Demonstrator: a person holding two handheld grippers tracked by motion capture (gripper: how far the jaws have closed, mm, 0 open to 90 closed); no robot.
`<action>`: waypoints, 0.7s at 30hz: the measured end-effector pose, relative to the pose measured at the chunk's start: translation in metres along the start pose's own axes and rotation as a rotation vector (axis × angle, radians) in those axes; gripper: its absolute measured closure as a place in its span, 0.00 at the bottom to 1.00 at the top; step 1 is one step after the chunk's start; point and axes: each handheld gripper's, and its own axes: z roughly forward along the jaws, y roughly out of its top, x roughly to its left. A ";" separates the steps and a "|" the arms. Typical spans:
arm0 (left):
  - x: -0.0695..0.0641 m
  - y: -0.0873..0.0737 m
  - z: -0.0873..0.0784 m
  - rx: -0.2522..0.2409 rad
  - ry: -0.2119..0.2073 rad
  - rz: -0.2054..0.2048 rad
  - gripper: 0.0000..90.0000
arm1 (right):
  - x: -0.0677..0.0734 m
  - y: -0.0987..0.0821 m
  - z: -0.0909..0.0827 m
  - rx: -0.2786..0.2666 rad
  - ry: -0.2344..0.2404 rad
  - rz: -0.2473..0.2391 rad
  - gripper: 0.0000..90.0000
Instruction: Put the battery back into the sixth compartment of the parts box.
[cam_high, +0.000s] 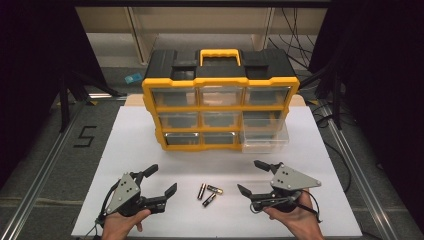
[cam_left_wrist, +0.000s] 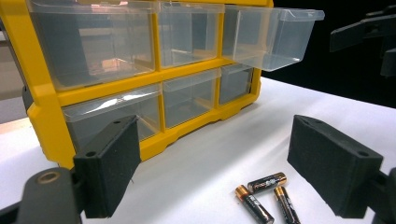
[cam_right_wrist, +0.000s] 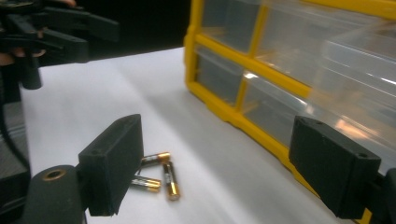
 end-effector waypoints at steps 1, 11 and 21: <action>0.000 0.000 0.000 -0.001 0.000 -0.001 0.18 | 0.001 0.002 0.004 0.001 0.010 -0.012 0.20; 0.000 0.000 -0.001 -0.004 0.000 -0.005 0.18 | 0.012 0.021 0.039 0.135 0.190 -0.103 0.18; -0.001 0.000 0.000 -0.005 -0.002 -0.008 0.18 | 0.022 0.028 0.065 0.258 0.254 -0.200 0.22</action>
